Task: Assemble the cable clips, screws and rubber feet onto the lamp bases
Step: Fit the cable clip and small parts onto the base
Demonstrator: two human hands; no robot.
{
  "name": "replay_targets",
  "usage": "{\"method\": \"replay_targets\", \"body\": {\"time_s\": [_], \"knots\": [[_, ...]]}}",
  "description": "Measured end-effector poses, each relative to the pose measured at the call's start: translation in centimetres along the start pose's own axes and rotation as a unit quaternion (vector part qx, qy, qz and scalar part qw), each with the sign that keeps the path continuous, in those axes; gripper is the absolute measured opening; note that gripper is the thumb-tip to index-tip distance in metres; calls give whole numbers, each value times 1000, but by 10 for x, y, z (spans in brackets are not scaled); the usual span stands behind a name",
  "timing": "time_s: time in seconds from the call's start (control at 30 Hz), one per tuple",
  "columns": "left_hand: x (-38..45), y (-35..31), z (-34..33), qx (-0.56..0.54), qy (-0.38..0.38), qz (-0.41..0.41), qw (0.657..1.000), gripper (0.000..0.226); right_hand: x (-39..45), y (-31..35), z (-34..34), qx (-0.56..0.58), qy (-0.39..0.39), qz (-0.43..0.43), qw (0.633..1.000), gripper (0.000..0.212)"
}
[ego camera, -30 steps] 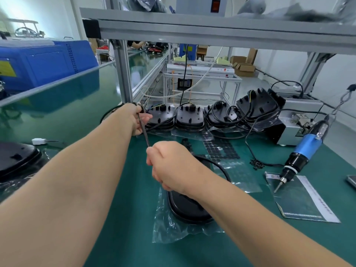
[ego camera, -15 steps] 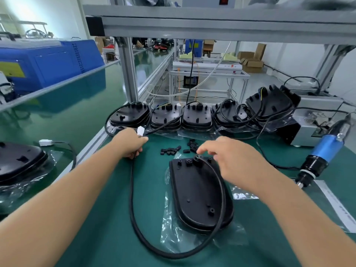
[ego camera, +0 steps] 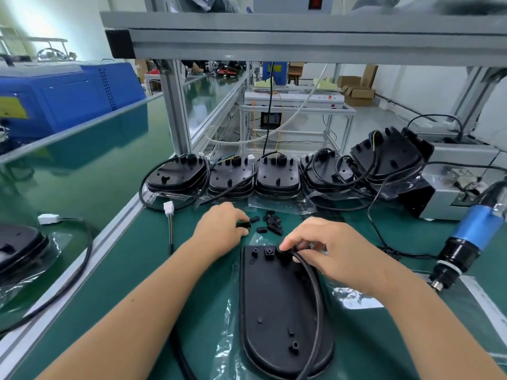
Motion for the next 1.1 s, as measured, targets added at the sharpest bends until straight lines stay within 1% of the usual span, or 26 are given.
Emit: {"method": "replay_targets", "body": {"time_s": [0.13,0.3,0.5,0.57,0.63,0.7,0.77,0.83,0.9,1.0,1.1], "knots": [[3,0,3,-53,5,16,998,24,-3,-5,-2,36,-10,-8,999,36],[6,-2,1,-77,-5,35,996,5,-2,-10,-7,30,-17,-12,999,34],[-2,-2,8,-123,-50,36,990,18,-4,-14,-8,70,-15,-20,997,32],[-8,-3,14,-135,-72,28,988,16,-3,-19,-4,86,-60,-38,994,31],[-13,-6,21,-133,-97,18,986,14,0,-24,0,93,-129,-64,985,26],[-17,-12,24,-126,-107,8,986,14,2,-29,-2,95,-170,-86,977,21],[-21,-22,27,-151,-123,-18,981,18,4,-32,-6,95,-182,-96,974,19],[-25,-33,33,-201,-149,-56,967,19,7,-34,-7,110,-196,-103,969,17],[-30,-44,35,-235,-159,-84,955,18,13,-37,-4,132,-206,-120,962,16],[-35,-54,33,-254,-154,-99,950,15,25,-40,-5,163,-192,-144,957,14],[-35,-53,31,-295,-139,-78,942,12,33,-41,-6,221,-188,-137,947,8]]}}
Point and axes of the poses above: each hand's wrist, its own x-axis towards the middle knuckle, its own z-axis out of the back of the hand, y = z × x, the point moved 8 cm from there along x, towards the middle knuckle
